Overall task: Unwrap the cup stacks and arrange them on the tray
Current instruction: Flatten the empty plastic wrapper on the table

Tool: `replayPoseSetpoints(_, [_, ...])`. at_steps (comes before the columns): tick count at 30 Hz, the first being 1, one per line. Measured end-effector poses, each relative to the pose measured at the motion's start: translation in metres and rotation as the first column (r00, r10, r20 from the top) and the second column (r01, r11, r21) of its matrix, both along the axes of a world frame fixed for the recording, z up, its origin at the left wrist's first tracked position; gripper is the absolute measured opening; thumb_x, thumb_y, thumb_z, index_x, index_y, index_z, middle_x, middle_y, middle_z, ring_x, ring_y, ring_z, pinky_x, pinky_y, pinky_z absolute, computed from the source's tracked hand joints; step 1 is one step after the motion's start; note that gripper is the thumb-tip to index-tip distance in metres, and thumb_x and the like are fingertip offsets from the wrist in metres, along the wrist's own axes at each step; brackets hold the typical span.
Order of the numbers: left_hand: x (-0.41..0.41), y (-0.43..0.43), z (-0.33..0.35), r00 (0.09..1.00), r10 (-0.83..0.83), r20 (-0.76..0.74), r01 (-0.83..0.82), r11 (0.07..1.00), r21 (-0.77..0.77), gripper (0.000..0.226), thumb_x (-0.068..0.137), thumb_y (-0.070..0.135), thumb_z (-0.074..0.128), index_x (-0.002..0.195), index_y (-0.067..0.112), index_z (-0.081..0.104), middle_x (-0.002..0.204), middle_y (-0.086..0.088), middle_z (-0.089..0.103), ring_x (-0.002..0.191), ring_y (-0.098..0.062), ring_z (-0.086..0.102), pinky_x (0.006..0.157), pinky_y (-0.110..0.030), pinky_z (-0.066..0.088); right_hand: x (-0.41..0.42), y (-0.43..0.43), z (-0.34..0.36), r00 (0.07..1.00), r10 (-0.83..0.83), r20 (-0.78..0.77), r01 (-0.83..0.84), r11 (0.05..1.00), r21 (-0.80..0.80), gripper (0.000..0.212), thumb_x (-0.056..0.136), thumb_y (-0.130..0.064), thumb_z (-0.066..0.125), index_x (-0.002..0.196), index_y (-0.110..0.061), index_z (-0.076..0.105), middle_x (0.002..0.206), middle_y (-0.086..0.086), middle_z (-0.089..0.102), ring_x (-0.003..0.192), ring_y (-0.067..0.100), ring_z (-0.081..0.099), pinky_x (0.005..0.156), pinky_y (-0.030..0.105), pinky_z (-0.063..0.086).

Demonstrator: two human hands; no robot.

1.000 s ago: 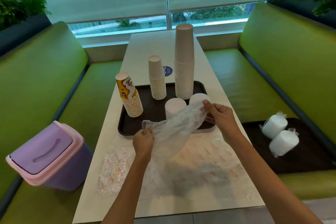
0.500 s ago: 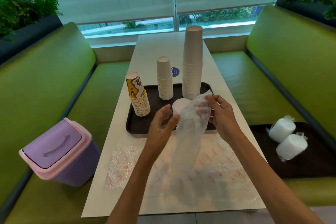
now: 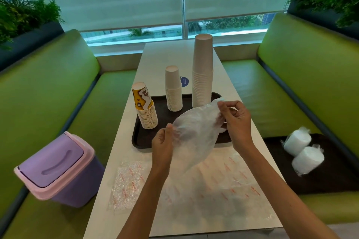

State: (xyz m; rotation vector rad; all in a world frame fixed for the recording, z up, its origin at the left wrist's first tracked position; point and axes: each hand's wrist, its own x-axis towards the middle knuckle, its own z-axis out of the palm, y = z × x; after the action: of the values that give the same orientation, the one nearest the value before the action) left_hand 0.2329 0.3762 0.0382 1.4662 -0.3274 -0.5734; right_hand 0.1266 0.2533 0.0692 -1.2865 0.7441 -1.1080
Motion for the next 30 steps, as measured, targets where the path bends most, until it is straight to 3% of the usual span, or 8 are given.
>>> replayPoseSetpoints(3, [-0.016,0.003,0.004,0.978,0.021,0.209,-0.014,0.999,-0.034,0.052,0.084,0.057,0.055,0.126,0.027,0.045,0.119,0.010,0.050,0.112,-0.009,0.049,0.089,-0.019,0.043,0.007,0.006,0.000,0.999,-0.026,0.024,0.025,0.999,0.029,0.015,0.089,-0.016,0.065,0.078,-0.015,0.054,0.057,-0.010,0.061,0.055,0.002,0.056,0.065,0.038,0.053])
replayPoseSetpoints(6, [-0.029,-0.006,0.001,0.922,-0.096,0.374,0.081,0.995,0.055,0.086,0.070,0.061,0.070,0.140,0.028,0.032,0.124,0.015,0.043,0.112,-0.002,0.046,0.081,-0.007,0.039,0.012,0.012,0.004,0.999,0.021,0.039,-0.024,0.997,0.073,0.013,0.088,-0.017,0.066,0.081,-0.014,0.055,0.074,0.001,0.065,0.066,0.010,0.064,0.067,0.038,0.058])
replayPoseSetpoints(10, [-0.024,-0.016,-0.006,0.944,-0.107,0.312,0.114,0.994,-0.002,0.018,0.086,0.020,0.067,0.100,0.026,0.058,0.097,0.012,0.061,0.093,-0.015,0.063,0.071,-0.012,0.051,0.012,0.014,0.010,0.990,0.143,0.016,-0.144,0.987,0.072,0.013,0.087,-0.021,0.065,0.084,-0.013,0.055,0.085,0.007,0.067,0.072,0.014,0.067,0.057,0.027,0.057])
replayPoseSetpoints(13, [-0.017,-0.015,-0.008,0.988,-0.101,0.115,0.109,0.992,-0.058,0.002,0.087,0.022,0.063,0.086,0.023,0.063,0.089,0.004,0.066,0.088,-0.018,0.064,0.078,-0.025,0.056,0.007,0.007,0.010,0.982,0.188,0.018,-0.189,0.981,0.054,0.010,0.090,-0.022,0.061,0.088,-0.014,0.055,0.087,0.006,0.066,0.070,0.009,0.065,0.059,0.025,0.056])
replayPoseSetpoints(20, [-0.008,-0.015,-0.002,0.973,-0.115,-0.202,0.070,0.973,-0.219,0.019,0.093,0.024,0.052,0.081,0.015,0.064,0.076,-0.003,0.064,0.075,-0.017,0.060,0.070,-0.031,0.054,-0.001,0.001,-0.018,0.857,0.361,-0.368,-0.376,0.926,0.034,0.056,0.067,-0.049,0.067,0.115,-0.021,0.058,0.103,-0.001,0.064,0.093,0.009,0.060,0.078,0.017,0.048])
replayPoseSetpoints(25, [-0.007,-0.018,-0.001,0.988,-0.068,-0.137,0.039,0.978,-0.203,0.017,0.090,0.027,0.056,0.082,0.015,0.066,0.076,0.002,0.069,0.073,-0.011,0.065,0.067,-0.027,0.056,0.005,0.006,-0.025,0.923,0.290,-0.254,-0.299,0.954,0.001,0.014,0.078,-0.021,0.074,0.074,-0.010,0.067,0.062,-0.008,0.066,0.058,0.003,0.059,0.061,0.015,0.046])
replayPoseSetpoints(27, [0.002,-0.017,-0.001,0.994,0.013,-0.112,-0.035,0.980,-0.195,0.015,0.091,0.022,0.058,0.079,0.017,0.064,0.066,0.010,0.069,0.066,-0.001,0.065,0.065,-0.022,0.054,0.002,0.001,-0.025,0.949,0.254,-0.188,-0.257,0.966,0.006,0.014,0.085,-0.009,0.069,0.072,-0.005,0.067,0.054,-0.007,0.065,0.050,0.001,0.056,0.056,0.012,0.045])
replayPoseSetpoints(30, [0.020,-0.012,-0.004,0.987,0.104,-0.120,-0.128,0.969,-0.212,0.012,0.090,0.024,0.059,0.080,0.019,0.063,0.080,0.000,0.065,0.080,-0.012,0.060,0.079,-0.029,0.051,-0.008,-0.010,-0.025,0.966,0.199,-0.164,-0.201,0.980,0.005,0.007,0.088,-0.005,0.065,0.082,-0.004,0.069,0.055,-0.010,0.066,0.052,-0.004,0.057,0.057,0.009,0.044])
